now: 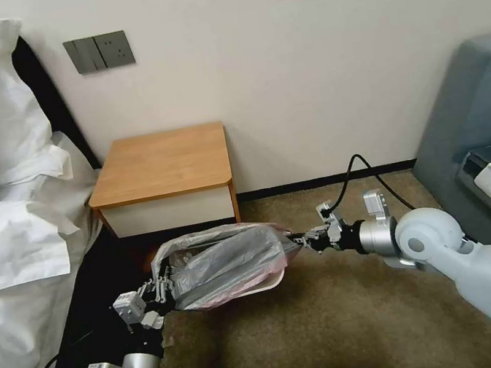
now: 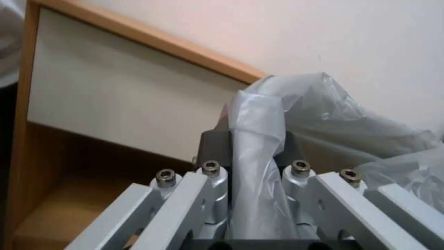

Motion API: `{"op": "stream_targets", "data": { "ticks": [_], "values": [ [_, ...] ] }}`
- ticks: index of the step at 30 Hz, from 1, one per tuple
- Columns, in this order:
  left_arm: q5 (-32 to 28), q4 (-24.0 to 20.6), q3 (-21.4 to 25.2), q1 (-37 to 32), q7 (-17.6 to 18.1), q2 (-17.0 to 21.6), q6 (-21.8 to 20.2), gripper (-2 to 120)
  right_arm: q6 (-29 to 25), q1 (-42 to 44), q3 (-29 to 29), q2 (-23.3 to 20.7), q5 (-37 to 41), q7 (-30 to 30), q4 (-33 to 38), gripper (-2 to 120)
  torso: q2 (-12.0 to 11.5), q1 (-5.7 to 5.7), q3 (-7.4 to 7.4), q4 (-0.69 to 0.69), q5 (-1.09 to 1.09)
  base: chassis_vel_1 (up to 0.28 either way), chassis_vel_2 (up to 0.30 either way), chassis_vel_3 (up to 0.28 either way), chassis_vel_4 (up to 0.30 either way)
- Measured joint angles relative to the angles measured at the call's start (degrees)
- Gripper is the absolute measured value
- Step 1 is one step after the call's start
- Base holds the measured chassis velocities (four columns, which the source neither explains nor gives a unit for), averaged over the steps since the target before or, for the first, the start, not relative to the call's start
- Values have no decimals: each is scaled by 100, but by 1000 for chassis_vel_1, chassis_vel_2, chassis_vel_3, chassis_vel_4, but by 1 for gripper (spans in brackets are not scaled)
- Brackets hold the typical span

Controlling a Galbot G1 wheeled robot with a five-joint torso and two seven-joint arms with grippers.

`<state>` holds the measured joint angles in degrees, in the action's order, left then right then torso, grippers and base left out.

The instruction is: Pick up the garbage bag from the table and place it over the trash can.

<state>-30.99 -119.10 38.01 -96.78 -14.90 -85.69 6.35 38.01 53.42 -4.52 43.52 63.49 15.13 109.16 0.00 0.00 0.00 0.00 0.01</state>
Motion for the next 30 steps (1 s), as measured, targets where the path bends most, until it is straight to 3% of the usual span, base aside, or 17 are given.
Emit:
{"op": "stream_targets", "data": {
  "ticks": [15,24,30],
  "values": [
    [-678,41,4,102,334,19,-320,11,-309,783,-377,93,-250,156,482,0,0,0,0,0,-1,0,0,0,0],
    [-993,32,1,188,554,9,-531,11,-918,1038,-375,526,-674,289,396,0,0,0,0,1,-1,0,0,0,0],
    [-1034,50,10,185,565,18,-552,11,-1100,1300,-574,580,-776,313,385,24,0,0,0,0,-1,0,0,0,0]
  ]
}}
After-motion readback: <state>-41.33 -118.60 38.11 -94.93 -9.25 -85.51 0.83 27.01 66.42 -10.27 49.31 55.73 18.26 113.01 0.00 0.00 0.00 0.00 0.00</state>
